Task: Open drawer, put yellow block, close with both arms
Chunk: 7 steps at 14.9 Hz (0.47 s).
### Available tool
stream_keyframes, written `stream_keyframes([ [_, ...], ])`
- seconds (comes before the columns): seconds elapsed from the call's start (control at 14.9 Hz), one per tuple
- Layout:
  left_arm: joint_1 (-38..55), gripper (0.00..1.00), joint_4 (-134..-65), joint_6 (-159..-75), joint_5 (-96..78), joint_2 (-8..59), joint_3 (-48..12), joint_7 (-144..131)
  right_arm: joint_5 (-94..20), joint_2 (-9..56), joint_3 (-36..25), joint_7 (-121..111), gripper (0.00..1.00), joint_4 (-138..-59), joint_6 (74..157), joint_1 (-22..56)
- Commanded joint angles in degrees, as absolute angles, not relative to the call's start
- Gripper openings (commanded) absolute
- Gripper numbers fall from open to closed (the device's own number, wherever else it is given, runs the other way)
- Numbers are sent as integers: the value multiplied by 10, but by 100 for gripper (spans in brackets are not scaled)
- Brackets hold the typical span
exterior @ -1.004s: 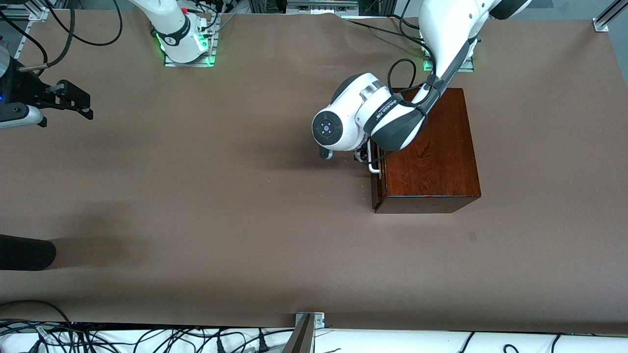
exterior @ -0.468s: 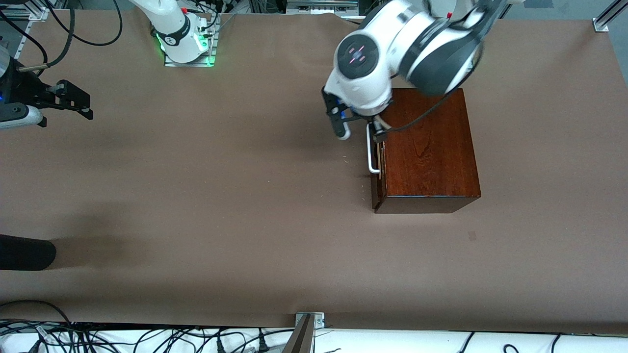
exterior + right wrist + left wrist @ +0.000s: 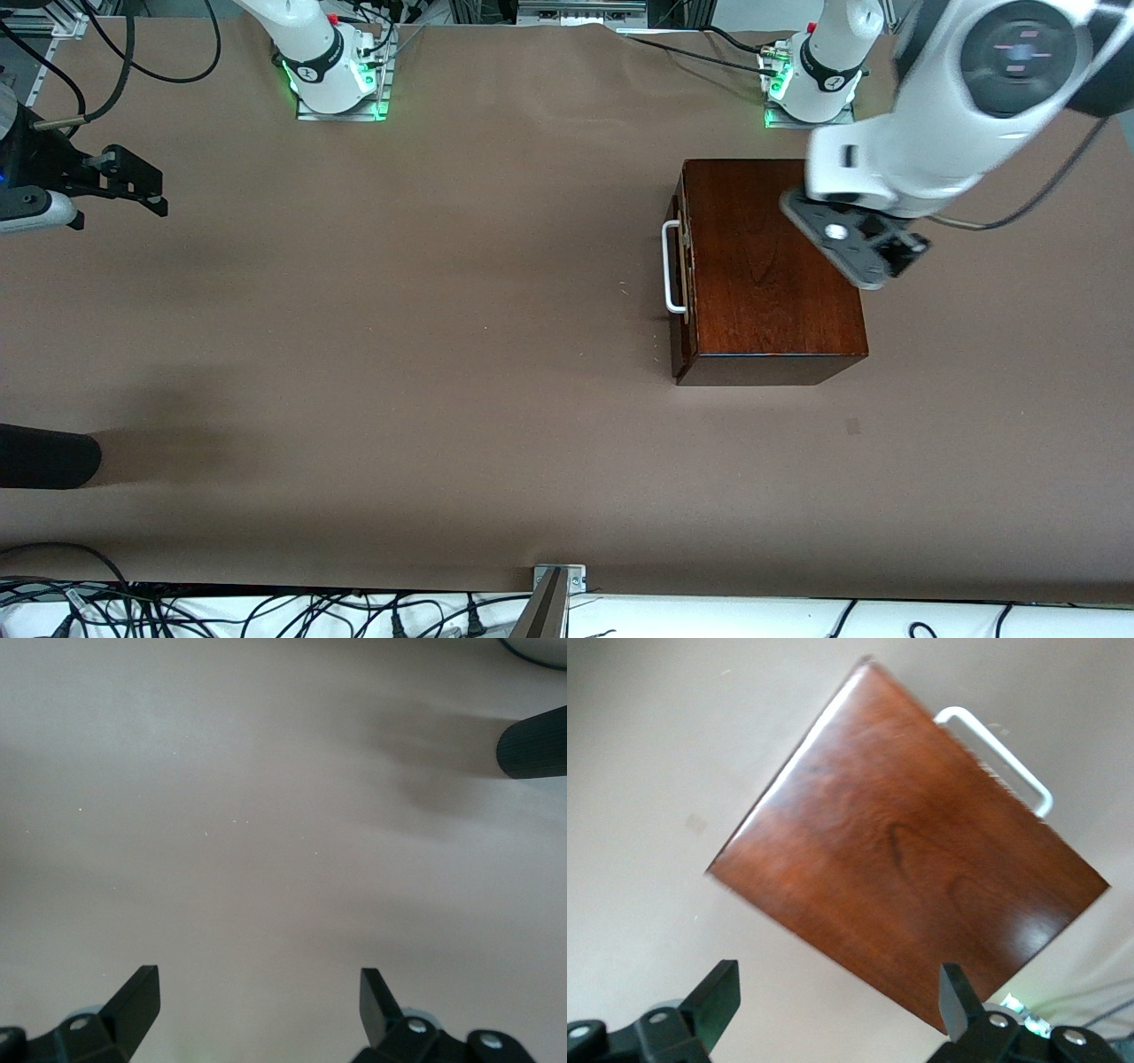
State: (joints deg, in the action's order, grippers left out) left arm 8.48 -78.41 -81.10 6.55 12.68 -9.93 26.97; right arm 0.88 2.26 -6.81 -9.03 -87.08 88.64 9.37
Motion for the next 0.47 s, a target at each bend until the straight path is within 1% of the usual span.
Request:
stream_keyframes([
  [0.0,38,100,-911,-890,13,23,-87,148,6,22,-63,-83,100,-865,882,88],
  [0.13,27,100,-957,-940,6,-16,-84,-10,6,22,-63,-83,100,-865,882,88],
  [0.27,27,100,-961,-945,4,-25,-56,-112,6,22,-63,-83,100,-865,882,88],
  [0.4,28,100,-964,-943,-7,-25,-29,-112,6,22,-63,-83,100,-865,882,88],
])
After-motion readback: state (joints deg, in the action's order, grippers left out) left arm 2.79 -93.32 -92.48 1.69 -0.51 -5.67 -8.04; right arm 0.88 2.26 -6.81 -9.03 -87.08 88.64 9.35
